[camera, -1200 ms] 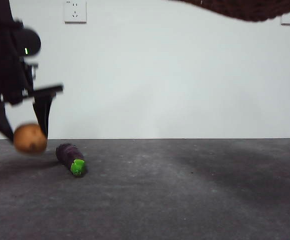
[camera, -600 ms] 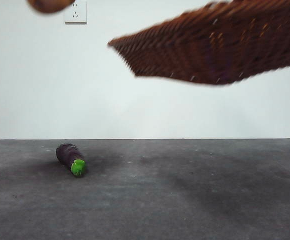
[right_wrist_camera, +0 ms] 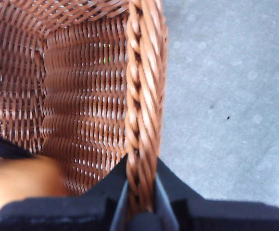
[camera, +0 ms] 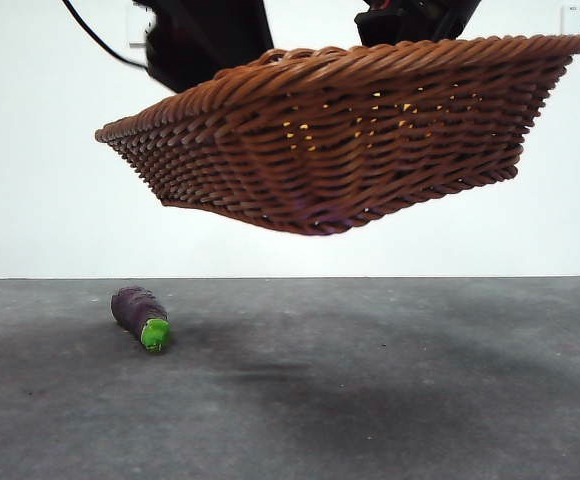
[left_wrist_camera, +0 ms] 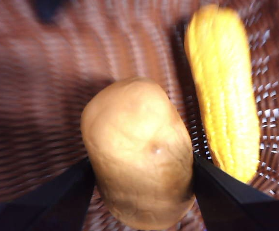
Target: Help me put the vegetables on the table into the basket
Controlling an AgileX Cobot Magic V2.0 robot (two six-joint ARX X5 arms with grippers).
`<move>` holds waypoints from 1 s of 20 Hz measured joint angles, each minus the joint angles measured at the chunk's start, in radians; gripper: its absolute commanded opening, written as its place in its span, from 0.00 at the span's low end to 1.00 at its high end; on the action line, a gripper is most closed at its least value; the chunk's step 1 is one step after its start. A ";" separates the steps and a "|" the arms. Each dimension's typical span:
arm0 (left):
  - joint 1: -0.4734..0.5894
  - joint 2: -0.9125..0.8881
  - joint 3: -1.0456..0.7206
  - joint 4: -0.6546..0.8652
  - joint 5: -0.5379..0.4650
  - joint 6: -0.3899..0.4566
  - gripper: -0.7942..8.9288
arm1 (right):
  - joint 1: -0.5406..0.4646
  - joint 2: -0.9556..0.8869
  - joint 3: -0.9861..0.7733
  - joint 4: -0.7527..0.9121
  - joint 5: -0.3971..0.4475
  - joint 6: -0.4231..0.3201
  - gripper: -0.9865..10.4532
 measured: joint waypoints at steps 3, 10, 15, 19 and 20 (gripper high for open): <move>-0.018 0.025 0.000 0.011 0.057 -0.011 0.36 | 0.002 0.000 0.000 0.001 0.000 0.000 0.08; -0.019 0.023 0.000 -0.006 0.064 -0.064 0.51 | 0.002 0.000 0.000 0.008 0.000 0.000 0.08; 0.058 -0.156 0.000 0.035 0.064 -0.187 0.50 | -0.010 0.000 0.000 0.027 0.015 0.000 0.08; 0.217 -0.310 0.000 0.056 -0.071 -0.398 0.50 | -0.085 -0.072 0.000 0.027 0.015 -0.001 0.08; 0.257 -0.323 0.000 0.058 -0.126 -0.434 0.50 | -0.117 -0.112 0.000 0.027 0.015 -0.001 0.08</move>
